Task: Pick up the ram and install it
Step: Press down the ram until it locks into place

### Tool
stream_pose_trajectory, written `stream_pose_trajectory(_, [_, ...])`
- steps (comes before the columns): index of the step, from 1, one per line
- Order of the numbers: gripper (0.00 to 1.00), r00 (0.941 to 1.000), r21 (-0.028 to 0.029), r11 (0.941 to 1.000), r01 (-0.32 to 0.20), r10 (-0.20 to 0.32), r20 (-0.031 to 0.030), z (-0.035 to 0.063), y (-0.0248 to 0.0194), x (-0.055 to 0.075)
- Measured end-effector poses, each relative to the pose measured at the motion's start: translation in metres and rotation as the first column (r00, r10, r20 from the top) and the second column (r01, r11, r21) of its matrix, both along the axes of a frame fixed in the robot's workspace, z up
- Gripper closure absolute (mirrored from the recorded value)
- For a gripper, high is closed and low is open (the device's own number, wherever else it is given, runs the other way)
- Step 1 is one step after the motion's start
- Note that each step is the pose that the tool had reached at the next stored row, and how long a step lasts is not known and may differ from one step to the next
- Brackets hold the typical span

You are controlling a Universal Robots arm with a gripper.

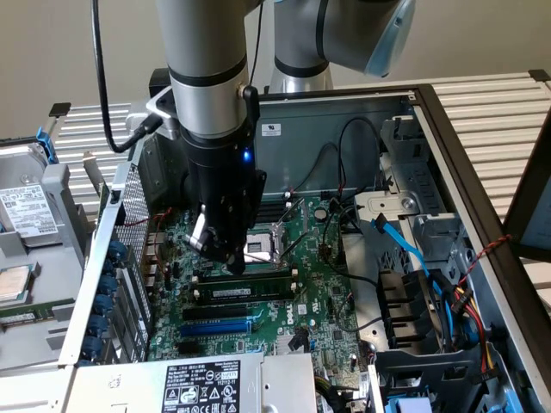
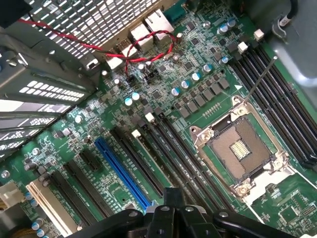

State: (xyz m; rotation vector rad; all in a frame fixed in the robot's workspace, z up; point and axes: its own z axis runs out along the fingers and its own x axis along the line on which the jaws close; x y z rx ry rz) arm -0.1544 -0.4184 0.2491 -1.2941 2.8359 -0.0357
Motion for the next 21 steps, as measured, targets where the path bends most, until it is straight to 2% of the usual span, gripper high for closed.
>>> stream_pose_trajectory(6, [0.90, 0.9960, 0.0000, 0.9960, 0.090, -0.090, 0.0000, 0.0001, 0.0000, 0.0000])
stream_pose_trajectory(11, [0.90, 0.9861, 0.0000, 0.9861, 0.166, -0.166, 0.0000, 0.0003, 0.0000, 0.0000])
stream_pose_trajectory(16, [0.90, 0.9705, 0.0000, 0.9705, 0.241, -0.241, 0.0000, 0.0004, 0.0000, 0.0000])
stream_pose_trajectory(21, [0.90, 0.9491, 0.0000, 0.9491, 0.315, -0.315, 0.0000, 0.0004, 0.0000, 0.0000])
